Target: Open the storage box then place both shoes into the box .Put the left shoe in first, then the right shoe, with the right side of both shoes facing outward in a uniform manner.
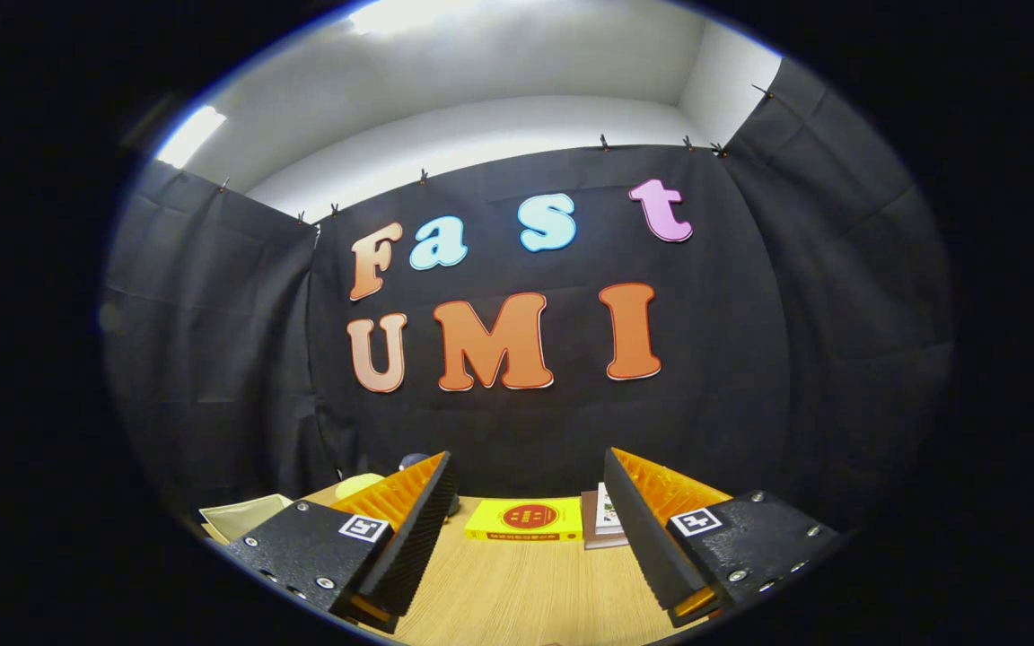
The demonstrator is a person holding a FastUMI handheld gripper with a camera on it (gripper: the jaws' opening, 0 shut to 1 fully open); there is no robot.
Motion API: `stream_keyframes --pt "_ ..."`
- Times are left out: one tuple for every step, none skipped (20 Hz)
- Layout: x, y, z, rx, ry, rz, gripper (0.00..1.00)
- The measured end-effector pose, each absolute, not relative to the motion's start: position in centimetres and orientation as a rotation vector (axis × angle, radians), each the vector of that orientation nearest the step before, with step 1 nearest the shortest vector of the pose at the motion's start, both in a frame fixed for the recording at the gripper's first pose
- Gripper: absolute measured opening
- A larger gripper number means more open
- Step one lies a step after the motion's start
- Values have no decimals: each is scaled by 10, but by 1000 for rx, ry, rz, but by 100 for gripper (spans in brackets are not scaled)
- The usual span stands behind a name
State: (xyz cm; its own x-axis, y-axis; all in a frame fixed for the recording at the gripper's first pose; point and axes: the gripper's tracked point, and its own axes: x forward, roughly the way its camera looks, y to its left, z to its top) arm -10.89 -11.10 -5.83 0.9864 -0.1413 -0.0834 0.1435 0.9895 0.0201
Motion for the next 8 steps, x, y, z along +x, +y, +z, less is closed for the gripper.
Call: stream_keyframes --pt "-109 -112 -57 13 79 -145 98" --pt "-109 -113 -55 4 79 -149 98" --pt "-109 -113 -55 5 82 -151 98" --pt "-108 -111 -56 10 84 -152 98" --pt "-107 -109 -56 18 87 -153 98" --pt "-107 -108 -58 25 93 -153 98" --pt "-107 -104 -58 31 95 -150 98" --pt "-107 -101 -58 33 97 -146 98"
